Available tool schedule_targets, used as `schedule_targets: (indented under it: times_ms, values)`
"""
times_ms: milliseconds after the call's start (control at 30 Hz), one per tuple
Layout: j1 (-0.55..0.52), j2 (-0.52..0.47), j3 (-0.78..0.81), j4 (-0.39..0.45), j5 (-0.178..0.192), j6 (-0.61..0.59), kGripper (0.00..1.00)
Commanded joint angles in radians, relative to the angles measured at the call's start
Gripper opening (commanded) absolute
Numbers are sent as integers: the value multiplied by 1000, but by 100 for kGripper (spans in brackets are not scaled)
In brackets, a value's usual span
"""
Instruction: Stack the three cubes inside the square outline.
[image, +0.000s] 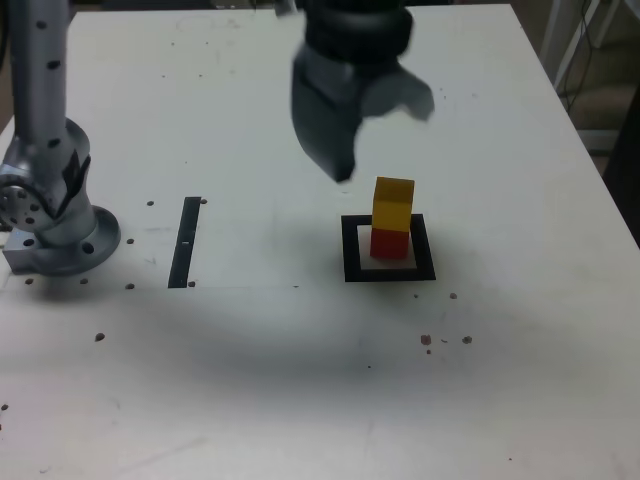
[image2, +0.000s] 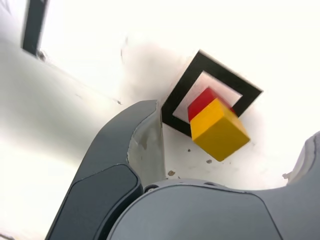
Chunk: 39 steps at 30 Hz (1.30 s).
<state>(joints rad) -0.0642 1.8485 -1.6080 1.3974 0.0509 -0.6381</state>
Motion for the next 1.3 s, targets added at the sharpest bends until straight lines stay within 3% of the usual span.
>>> schedule_targets:
  times_ms: [0,400,567,733,933,1100,1267]
  values:
    - [19,-22,1,9,16,41,100]
    - [251,-19,-14,3,101,513,99]
    - [396,18,-29,6,107,755,100]
    - [482,60,-46,-2,126,866,99]
    - [534,113,-107,-10,148,899,99]
    - [552,170,-186,-6,146,788,99]
    - [572,239,-255,17,116,680,98]
